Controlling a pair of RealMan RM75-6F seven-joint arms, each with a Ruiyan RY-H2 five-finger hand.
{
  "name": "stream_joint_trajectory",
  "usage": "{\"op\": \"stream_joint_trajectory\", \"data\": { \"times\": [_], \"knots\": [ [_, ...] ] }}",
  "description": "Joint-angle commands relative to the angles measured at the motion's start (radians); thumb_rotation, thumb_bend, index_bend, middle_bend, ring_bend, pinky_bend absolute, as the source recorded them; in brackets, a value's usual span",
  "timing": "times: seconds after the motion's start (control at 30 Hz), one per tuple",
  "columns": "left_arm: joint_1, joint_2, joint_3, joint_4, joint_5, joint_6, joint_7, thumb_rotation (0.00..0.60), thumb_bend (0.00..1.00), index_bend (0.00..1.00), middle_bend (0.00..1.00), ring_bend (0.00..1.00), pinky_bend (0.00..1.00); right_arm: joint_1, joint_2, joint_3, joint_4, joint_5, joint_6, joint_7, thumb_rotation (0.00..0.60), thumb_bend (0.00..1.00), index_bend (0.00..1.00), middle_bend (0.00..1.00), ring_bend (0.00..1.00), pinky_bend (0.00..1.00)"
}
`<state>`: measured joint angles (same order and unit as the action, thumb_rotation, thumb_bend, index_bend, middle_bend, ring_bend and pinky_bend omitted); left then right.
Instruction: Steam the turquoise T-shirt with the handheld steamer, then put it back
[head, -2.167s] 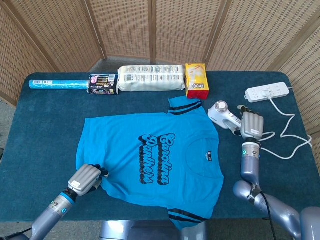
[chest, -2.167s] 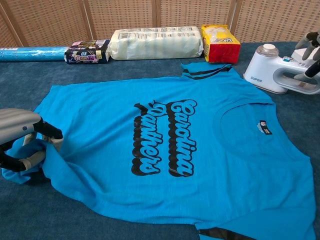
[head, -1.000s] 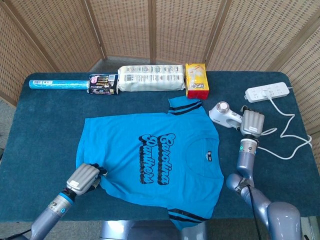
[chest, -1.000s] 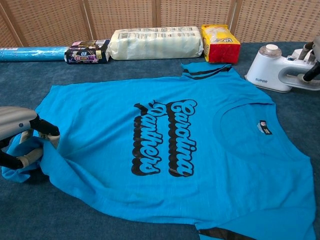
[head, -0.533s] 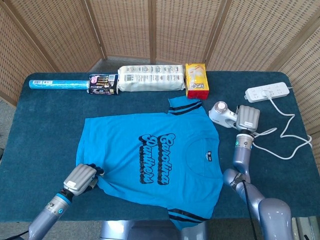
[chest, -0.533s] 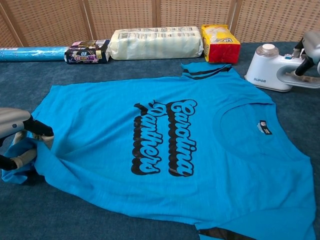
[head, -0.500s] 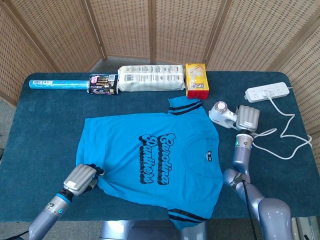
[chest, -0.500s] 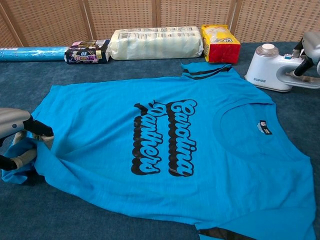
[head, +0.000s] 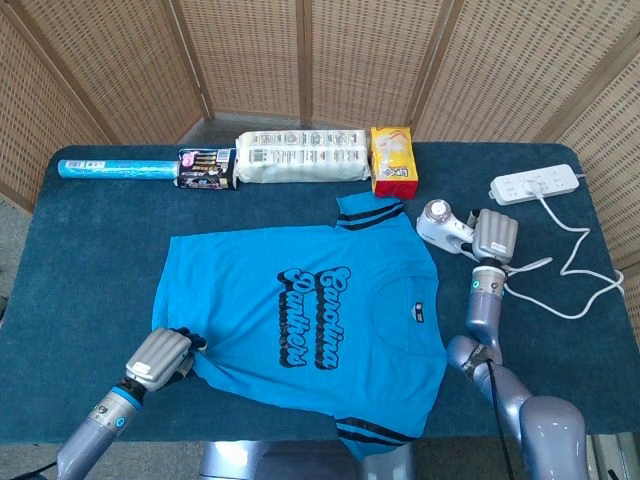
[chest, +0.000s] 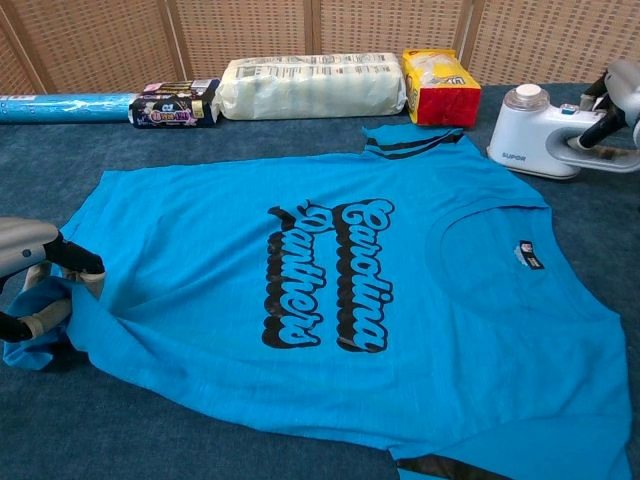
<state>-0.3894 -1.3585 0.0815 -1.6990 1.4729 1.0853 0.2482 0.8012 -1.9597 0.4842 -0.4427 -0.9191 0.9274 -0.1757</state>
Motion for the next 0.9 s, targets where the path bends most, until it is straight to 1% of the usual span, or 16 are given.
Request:
{"op": "stream_joint_trajectory", "data": {
  "times": [0.03, 0.2, 0.33, 0.67, 0.9],
  "knots": [
    [0.000, 0.000, -0.001, 0.000, 0.001, 0.001, -0.001, 0.600, 0.55, 0.56, 0.55, 0.45, 0.56, -0.014, 0.016, -0.004, -0.022, -0.020, 0.016, 0.032, 0.600, 0.35, 0.76, 0.79, 0.84, 0.81],
    [-0.001, -0.002, -0.001, 0.002, 0.004, 0.001, -0.002, 0.600, 0.55, 0.56, 0.55, 0.45, 0.56, -0.037, 0.049, -0.003, -0.080, -0.035, 0.043, 0.071, 0.600, 0.35, 0.76, 0.79, 0.84, 0.81],
    [-0.004, -0.002, -0.002, 0.001, 0.008, 0.001, 0.000, 0.600, 0.55, 0.56, 0.55, 0.45, 0.56, -0.059, 0.082, 0.005, -0.154, -0.035, 0.067, 0.081, 0.600, 0.35, 0.76, 0.79, 0.84, 0.81],
    [-0.005, 0.003, -0.004, -0.004, 0.009, 0.004, 0.004, 0.600, 0.54, 0.56, 0.55, 0.45, 0.56, -0.114, 0.173, 0.058, -0.381, 0.046, 0.072, 0.062, 0.600, 0.35, 0.76, 0.79, 0.84, 0.81],
    [-0.006, 0.006, -0.004, -0.005, 0.009, 0.002, 0.007, 0.600, 0.54, 0.56, 0.55, 0.45, 0.56, -0.157, 0.243, 0.078, -0.542, 0.091, 0.093, 0.047, 0.600, 0.35, 0.76, 0.79, 0.84, 0.81]
  ]
}}
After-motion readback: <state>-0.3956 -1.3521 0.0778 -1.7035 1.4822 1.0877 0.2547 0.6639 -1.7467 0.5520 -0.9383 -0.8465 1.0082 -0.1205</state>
